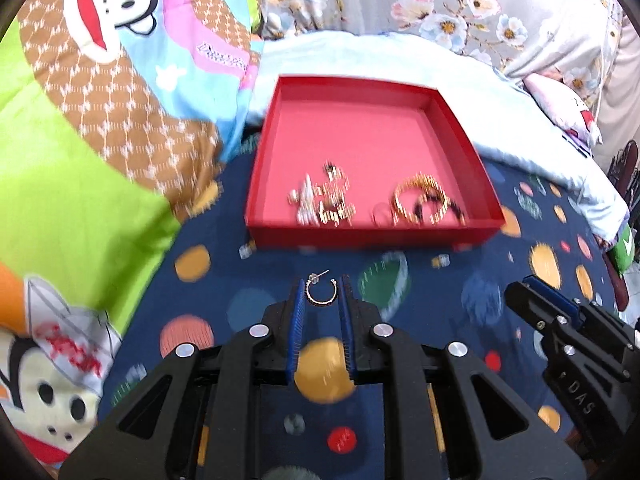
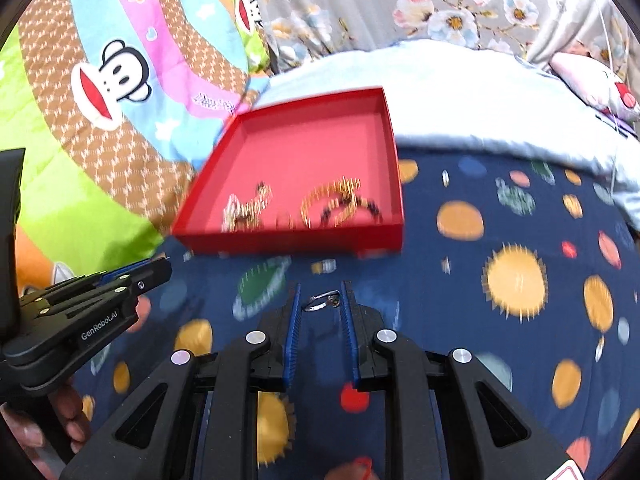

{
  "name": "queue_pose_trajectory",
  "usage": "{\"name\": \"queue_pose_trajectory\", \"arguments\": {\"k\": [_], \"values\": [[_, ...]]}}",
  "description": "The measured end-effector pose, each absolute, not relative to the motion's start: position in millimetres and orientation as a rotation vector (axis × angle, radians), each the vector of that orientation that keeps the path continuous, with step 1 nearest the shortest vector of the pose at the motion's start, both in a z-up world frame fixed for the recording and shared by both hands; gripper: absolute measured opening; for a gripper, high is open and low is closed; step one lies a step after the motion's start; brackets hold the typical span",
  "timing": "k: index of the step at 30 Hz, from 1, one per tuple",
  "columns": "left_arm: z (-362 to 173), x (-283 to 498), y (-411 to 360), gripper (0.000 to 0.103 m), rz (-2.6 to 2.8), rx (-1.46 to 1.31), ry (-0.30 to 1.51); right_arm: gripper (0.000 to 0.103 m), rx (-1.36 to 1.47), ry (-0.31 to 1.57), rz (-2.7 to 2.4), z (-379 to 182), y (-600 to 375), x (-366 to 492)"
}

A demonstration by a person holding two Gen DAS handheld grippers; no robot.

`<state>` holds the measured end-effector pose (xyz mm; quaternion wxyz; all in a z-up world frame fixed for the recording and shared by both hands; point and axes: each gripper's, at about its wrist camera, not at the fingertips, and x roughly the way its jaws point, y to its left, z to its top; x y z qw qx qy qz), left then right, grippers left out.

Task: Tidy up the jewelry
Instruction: 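Lower the ring and hoop earring into the red box while both tools open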

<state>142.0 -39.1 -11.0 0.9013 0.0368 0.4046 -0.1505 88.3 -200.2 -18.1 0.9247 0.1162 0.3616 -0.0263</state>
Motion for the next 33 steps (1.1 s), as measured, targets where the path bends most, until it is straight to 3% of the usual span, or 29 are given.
{"name": "queue_pose_trajectory", "arguments": {"k": [13, 33], "values": [[16, 190, -58, 0.016, -0.289, 0.105, 0.758, 0.018, 0.214, 0.671, -0.037, 20, -216, 143], [20, 238, -76, 0.016, -0.258, 0.129, 0.738, 0.018, 0.163, 0.670, -0.026, 20, -220, 196]]}}
